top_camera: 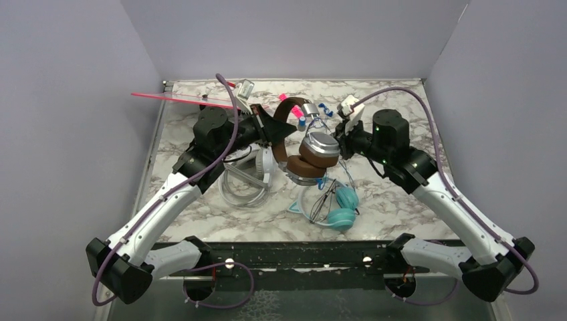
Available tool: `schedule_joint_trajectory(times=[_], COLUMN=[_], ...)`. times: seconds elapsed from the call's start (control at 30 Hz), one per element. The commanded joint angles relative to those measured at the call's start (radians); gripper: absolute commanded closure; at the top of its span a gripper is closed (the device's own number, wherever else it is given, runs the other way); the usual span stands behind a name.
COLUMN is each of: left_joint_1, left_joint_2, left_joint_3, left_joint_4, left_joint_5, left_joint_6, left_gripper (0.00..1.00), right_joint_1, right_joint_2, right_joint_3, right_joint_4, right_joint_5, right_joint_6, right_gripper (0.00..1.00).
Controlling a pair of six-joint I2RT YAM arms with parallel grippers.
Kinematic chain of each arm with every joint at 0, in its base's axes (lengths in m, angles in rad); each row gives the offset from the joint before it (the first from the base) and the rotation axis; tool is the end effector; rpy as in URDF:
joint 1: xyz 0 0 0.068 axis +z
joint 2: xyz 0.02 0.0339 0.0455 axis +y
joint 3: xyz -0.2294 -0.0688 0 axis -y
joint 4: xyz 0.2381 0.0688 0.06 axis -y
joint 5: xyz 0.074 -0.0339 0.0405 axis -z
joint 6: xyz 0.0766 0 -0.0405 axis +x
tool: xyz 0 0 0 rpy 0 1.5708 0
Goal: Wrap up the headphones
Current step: Wrap the headphones cable around the headphones.
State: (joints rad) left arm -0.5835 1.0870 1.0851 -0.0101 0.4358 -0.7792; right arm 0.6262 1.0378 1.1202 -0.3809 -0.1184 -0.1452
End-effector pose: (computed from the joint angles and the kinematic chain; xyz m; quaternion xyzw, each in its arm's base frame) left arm 0.2283 -0.1895 0.3744 0.0834 0.7060 -0.5517 0.4362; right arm 0.2209 0.1710 0.3463 -0.3347 0.7308 0.1875 0.5647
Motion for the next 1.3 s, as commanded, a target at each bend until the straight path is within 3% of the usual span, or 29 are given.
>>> schedule_joint_trajectory(times=[0.0,0.23,0.7,1.27], left_joint_1=[0.005,0.005,0.005,0.005], left_joint_2=[-0.021,0.014,0.037,0.097], left_joint_3=[0.081,0.132,0.169,0.255], left_joint_4=[0.158,0.242,0.307,0.337], left_joint_5=[-0.087,-0.235,-0.624,-0.825], left_joint_6=[-0.077,-0.056,0.044,0.068], left_gripper=[1.00,1.00,1.00,1.00], right_joint_1=[-0.043,-0.045,-0.044,-0.017], right_joint_2=[0.083,0.188,0.278,0.268], right_joint_3=[0.014,0.025,-0.185,-0.328], right_joint_4=[0.056,0.272,0.897,1.133], right_joint_5=[-0.382,-0.571,-0.610,-0.524], right_joint_6=[0.066,0.273,0.882,0.965], right_gripper=[0.99,0.99,0.93,0.90])
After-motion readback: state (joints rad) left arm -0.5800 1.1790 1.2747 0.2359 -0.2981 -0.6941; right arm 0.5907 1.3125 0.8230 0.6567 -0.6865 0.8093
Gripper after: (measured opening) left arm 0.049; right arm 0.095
